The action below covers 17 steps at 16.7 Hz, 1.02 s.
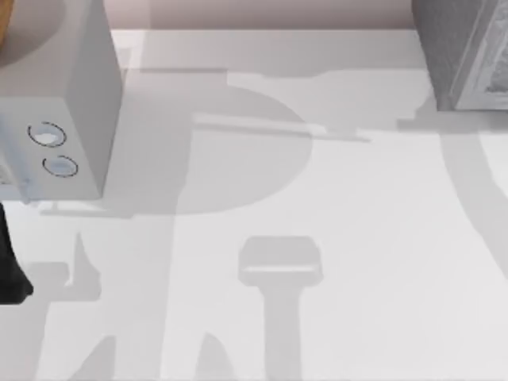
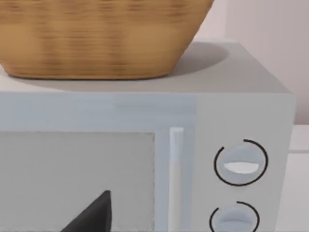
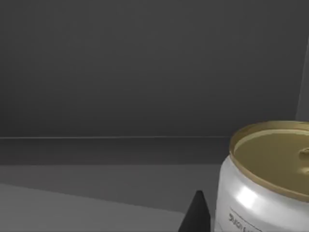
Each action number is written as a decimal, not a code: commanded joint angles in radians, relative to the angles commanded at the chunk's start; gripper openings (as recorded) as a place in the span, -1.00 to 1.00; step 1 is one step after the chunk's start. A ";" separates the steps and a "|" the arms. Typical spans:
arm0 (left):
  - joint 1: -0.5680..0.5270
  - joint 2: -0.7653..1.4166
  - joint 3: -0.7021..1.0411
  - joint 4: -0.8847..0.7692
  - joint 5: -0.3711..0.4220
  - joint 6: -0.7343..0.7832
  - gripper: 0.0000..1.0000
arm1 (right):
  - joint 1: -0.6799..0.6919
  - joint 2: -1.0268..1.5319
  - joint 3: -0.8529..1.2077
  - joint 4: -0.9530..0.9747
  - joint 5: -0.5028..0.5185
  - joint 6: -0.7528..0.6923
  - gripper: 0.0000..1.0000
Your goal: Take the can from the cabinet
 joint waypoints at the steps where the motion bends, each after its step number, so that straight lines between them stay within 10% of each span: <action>1: 0.000 0.000 0.000 0.000 0.000 0.000 1.00 | -0.007 -0.037 -0.053 0.018 -0.007 0.000 -1.00; 17: 0.000 0.000 0.000 0.000 0.000 0.000 1.00 | -0.181 -1.016 -1.591 0.483 -0.208 -0.014 -1.00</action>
